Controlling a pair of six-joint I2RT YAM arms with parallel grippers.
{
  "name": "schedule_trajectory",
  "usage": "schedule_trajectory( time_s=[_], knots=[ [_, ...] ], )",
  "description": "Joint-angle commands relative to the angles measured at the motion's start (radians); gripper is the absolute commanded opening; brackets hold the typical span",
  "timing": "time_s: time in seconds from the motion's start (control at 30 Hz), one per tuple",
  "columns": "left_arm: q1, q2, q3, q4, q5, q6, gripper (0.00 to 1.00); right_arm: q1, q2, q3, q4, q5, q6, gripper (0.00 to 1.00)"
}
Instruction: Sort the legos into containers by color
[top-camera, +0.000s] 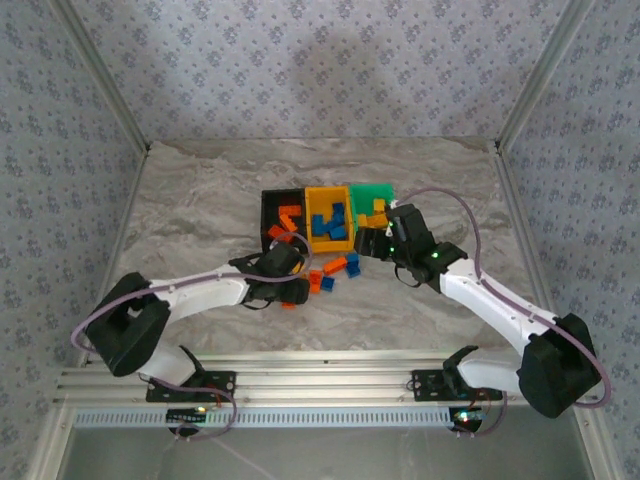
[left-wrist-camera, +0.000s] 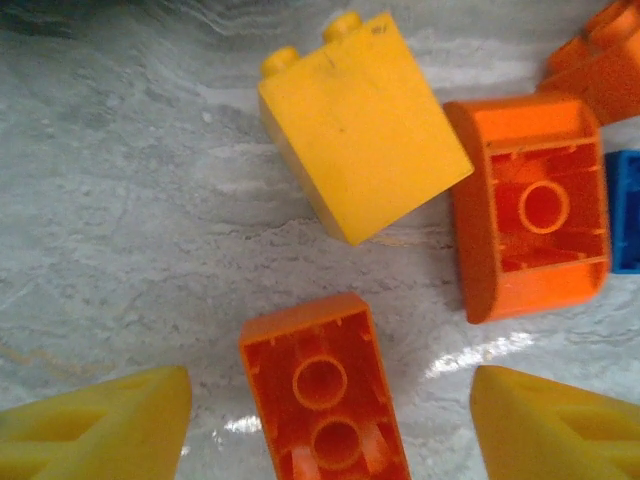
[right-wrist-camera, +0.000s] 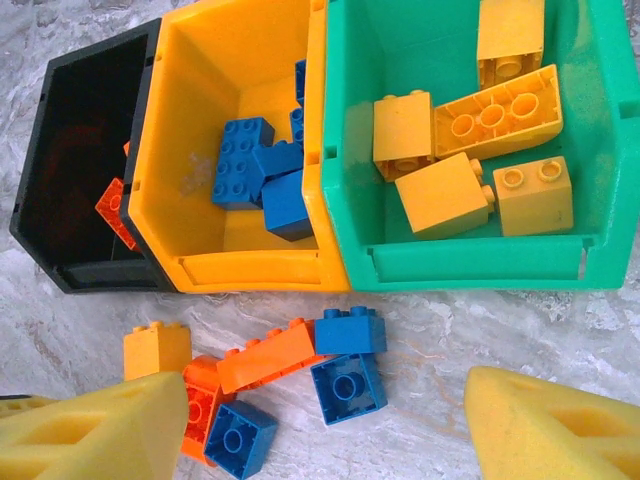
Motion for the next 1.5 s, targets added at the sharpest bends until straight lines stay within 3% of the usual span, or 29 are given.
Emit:
schedule_trajectory(
  time_s=[0.0,0.3,0.5,0.63,0.87,1.07,1.17,1.33,1.47],
  knots=[
    [-0.002,0.060,-0.014,0.039,-0.001,-0.005,0.65,-0.009,-0.030,-0.001,-0.022,0.013,0.005,0.75],
    [-0.006,0.025,-0.035,0.000,0.009,-0.024,0.35,-0.018,-0.035,0.007,-0.023,0.013,0.010,0.75],
    [0.007,-0.142,0.023,-0.097,-0.048,-0.025,0.32,-0.020,-0.036,0.008,-0.022,0.014,0.009,0.75],
    [0.087,-0.186,0.136,-0.125,-0.087,0.027,0.33,-0.022,-0.036,0.005,-0.023,0.015,0.008,0.75],
    [0.240,0.058,0.392,-0.082,-0.076,0.121,0.33,-0.031,-0.029,0.000,-0.033,0.005,0.007,0.75],
    [0.286,0.298,0.607,-0.098,-0.044,0.165,0.32,-0.038,-0.046,-0.005,-0.054,0.002,0.002,0.75],
    [0.295,0.371,0.678,-0.120,-0.048,0.169,0.36,-0.043,-0.059,-0.012,-0.059,-0.001,0.003,0.75],
    [0.301,0.369,0.711,-0.117,-0.027,0.154,0.68,-0.048,-0.077,-0.022,-0.064,0.000,0.002,0.76],
    [0.292,0.285,0.714,-0.115,0.010,0.133,0.80,-0.053,-0.084,-0.030,-0.064,-0.002,0.002,0.77]
  ],
)
